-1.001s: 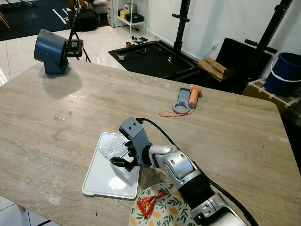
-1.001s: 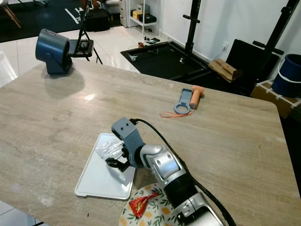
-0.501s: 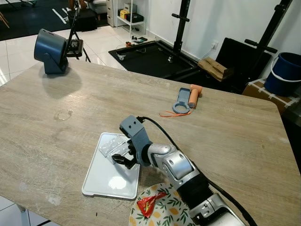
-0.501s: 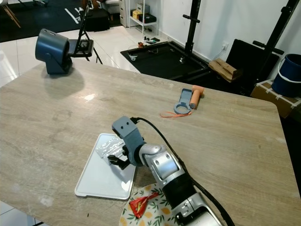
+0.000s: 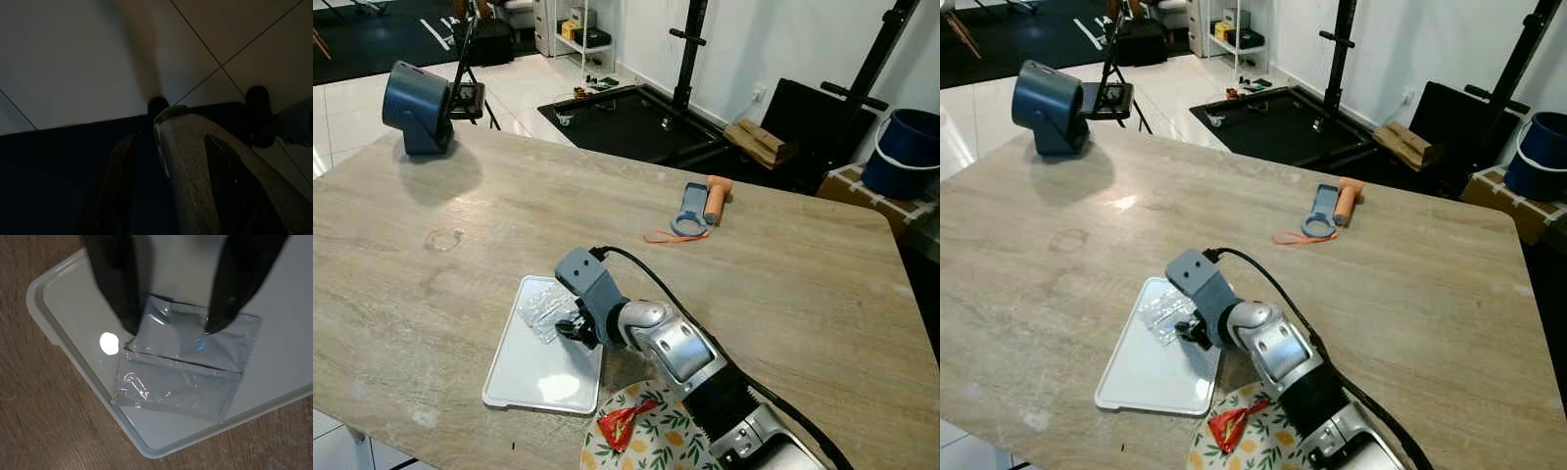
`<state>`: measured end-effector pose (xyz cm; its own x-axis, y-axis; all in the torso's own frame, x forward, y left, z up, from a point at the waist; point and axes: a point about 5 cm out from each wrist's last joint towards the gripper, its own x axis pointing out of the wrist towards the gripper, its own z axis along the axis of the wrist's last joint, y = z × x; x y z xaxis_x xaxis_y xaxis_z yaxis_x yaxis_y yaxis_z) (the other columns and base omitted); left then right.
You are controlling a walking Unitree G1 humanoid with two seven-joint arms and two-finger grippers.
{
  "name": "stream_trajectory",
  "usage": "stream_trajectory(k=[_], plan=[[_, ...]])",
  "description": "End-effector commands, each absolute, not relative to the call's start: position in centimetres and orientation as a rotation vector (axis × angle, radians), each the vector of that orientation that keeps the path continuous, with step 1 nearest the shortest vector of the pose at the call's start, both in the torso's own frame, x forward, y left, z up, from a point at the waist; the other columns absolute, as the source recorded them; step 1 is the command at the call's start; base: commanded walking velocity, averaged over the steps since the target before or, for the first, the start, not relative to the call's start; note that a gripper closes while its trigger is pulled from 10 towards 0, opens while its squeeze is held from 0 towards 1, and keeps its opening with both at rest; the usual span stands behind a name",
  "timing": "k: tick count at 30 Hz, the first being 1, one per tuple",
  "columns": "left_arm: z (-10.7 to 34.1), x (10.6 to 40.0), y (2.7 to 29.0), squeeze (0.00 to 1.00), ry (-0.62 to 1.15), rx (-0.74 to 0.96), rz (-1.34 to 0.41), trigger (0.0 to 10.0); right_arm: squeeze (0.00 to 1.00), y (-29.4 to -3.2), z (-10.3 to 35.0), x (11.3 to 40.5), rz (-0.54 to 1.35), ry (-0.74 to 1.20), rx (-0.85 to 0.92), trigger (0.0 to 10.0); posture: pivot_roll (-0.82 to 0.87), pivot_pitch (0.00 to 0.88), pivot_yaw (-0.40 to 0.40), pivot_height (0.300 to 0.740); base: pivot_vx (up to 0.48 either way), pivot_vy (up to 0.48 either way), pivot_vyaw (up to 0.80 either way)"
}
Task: Restocking fridge
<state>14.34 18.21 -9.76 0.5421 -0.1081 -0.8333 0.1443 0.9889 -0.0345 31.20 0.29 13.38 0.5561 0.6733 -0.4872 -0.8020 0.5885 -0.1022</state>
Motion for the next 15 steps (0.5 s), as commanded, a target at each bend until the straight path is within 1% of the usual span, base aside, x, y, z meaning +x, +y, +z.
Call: stream_trajectory(k=[1,10,11,12,13,15], plan=[[-10.9,11.6,16.9,0.0,1.098,0.006,-0.19,10.0,0.0,0.0,12.3,30.8,0.886,0.467,-0.35,0.0,-0.05,0.099,-0.045,0.74,0.0,0.0,0.0],[-10.9,11.6,16.9,0.0,1.098,0.007,-0.19,10.0,0.0,0.0,12.4,30.8,0.889,0.46,-0.337,0.0,-0.05,0.099,-0.042,0.74,0.0,0.0,0.0],[-10.9,11.6,16.9,0.0,1.097,0.007,-0.19,10.0,0.0,0.0,12.5,30.9,0.895,0.453,-0.321,1.4,-0.05,0.099,-0.042,0.74,0.0,0.0,0.0],[-10.9,11.6,16.9,0.0,1.097,0.007,-0.19,10.0,0.0,0.0,12.5,30.9,0.895,0.453,-0.321,1.4,-0.05,0.099,-0.042,0.74,0.0,0.0,0.0],[-10.9,11.6,17.0,0.0,1.097,0.008,-0.191,10.0,0.0,0.0,12.8,31.0,0.912,0.444,-0.291,10.0,-0.05,0.099,-0.042,0.74,0.0,0.0,0.0],[-10.9,11.6,17.0,0.0,1.096,0.009,-0.19,10.0,0.0,-0.3,13.8,31.3,0.956,0.417,-0.215,10.0,-0.05,0.098,-0.042,0.74,0.0,0.0,0.0]])
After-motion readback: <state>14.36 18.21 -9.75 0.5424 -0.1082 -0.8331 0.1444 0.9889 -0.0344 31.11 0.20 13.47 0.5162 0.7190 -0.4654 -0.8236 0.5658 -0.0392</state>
